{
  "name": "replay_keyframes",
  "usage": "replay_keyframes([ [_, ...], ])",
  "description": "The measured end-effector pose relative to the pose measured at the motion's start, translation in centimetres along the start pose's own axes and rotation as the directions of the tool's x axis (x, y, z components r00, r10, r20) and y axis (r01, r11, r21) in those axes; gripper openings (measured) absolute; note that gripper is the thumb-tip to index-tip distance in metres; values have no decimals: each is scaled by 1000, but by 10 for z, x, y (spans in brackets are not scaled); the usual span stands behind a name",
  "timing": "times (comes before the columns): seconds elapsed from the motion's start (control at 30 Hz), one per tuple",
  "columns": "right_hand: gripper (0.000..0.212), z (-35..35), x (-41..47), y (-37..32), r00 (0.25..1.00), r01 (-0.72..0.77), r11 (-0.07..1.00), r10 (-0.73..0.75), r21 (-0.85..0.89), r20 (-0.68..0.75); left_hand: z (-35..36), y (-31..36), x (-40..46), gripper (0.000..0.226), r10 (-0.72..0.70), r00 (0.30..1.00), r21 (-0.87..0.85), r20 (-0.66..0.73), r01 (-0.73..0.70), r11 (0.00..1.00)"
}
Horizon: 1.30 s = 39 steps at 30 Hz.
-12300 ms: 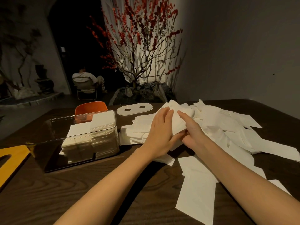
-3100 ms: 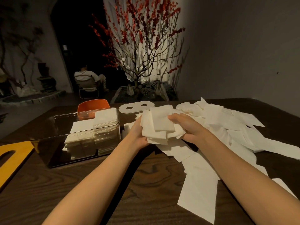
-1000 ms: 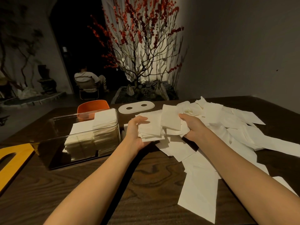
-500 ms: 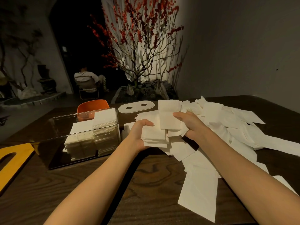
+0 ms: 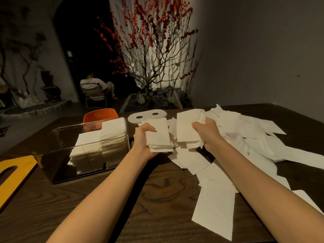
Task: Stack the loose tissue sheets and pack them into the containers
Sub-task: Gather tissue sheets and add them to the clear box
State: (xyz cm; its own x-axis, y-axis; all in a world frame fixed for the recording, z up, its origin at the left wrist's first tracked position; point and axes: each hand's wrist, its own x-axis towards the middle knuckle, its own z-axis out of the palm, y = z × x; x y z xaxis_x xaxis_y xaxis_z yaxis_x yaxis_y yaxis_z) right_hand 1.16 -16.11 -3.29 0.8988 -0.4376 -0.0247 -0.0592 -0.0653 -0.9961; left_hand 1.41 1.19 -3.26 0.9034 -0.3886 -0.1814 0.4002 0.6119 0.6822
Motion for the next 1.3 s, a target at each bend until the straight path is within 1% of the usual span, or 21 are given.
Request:
replay_keyframes([
  [0.07, 44, 1, -2, 0, 997, 53, 997, -55, -52, -47, 4, 0, -2, 20, 39, 999, 5, -23, -39, 999],
  [0.13, 44, 3, -4, 0, 992, 93, 988, -103, -126, -68, 12, -2, -5, 20, 87, 995, 109, -43, -82, 991],
  [0.2, 40, 5, -7, 0, 988, 141, 971, -152, -193, -42, 20, -6, -8, 25, 118, 992, 185, -54, -106, 977],
  [0.3, 33, 10, -13, -3, 972, 230, 931, -236, -285, 13, 27, -12, -8, 30, 160, 984, 186, -83, -142, 972],
  [0.4, 31, 12, -20, -5, 950, 309, 891, -309, -333, 55, 26, -12, -6, 28, 271, 948, 313, -164, -210, 926],
  [0.47, 30, 13, -24, -6, 936, 347, 861, -342, -371, 80, 24, -10, -4, 22, 308, 926, 408, -218, -200, 891],
  [0.5, 29, 13, -25, -6, 931, 361, 849, -355, -386, 89, 22, -10, -1, 16, 311, 921, 452, -236, -179, 874],
  [0.53, 27, 14, -27, -6, 926, 374, 839, -365, -396, 99, 22, -11, 1, 16, 307, 919, 491, -248, -154, 857],
  [0.6, 23, 16, -30, -6, 917, 398, 826, -375, -398, 137, 22, -15, 7, 43, 290, 922, 568, -257, -99, 817],
  [0.63, 22, 17, -32, -6, 913, 407, 826, -367, -390, 175, 22, -18, 9, 52, 284, 925, 596, -251, -83, 798],
  [0.7, 15, 20, -37, -6, 904, 409, 846, -325, -343, 277, 23, -24, 13, 56, 273, 932, 629, -240, -65, 775],
  [0.77, 11, 21, -41, -7, 896, 379, 884, -275, -275, 349, 20, -27, 18, 59, 266, 934, 604, -240, -71, 794],
  [0.87, 16, 16, -43, -11, 892, 303, 931, -203, -203, 403, 15, -26, 22, 77, 264, 937, 552, -227, -100, 828],
  [0.93, 22, 14, -42, -12, 891, 272, 942, -169, -198, 422, 14, -25, 20, 88, 251, 947, 581, -201, -91, 809],
  [0.97, 26, 13, -42, -13, 891, 268, 940, -159, -211, 426, 13, -26, 19, 87, 249, 952, 588, -179, -100, 803],
  [1.03, 28, 12, -42, -14, 888, 270, 934, -147, -236, 436, 15, -26, 19, 68, 257, 957, 574, -132, -137, 807],
  [1.1, 23, 12, -41, -13, 879, 276, 928, -137, -251, 458, 15, -25, 18, 46, 271, 953, 567, -135, -150, 810],
  [1.17, 19, 11, -42, -13, 880, 266, 927, -120, -265, 460, 16, -24, 16, 32, 265, 953, 545, -149, -144, 826],
  [1.23, 21, 12, -39, -12, 890, 253, 930, -115, -267, 442, 16, -22, 12, 21, 232, 963, 489, -136, -139, 861],
  [1.27, 21, 12, -37, -12, 901, 242, 932, -113, -269, 419, 17, -21, 9, 14, 205, 973, 439, -110, -138, 888],
  [1.3, 21, 12, -36, -12, 916, 226, 934, -107, -276, 387, 19, -21, 6, 12, 178, 981, 381, -81, -134, 915],
])
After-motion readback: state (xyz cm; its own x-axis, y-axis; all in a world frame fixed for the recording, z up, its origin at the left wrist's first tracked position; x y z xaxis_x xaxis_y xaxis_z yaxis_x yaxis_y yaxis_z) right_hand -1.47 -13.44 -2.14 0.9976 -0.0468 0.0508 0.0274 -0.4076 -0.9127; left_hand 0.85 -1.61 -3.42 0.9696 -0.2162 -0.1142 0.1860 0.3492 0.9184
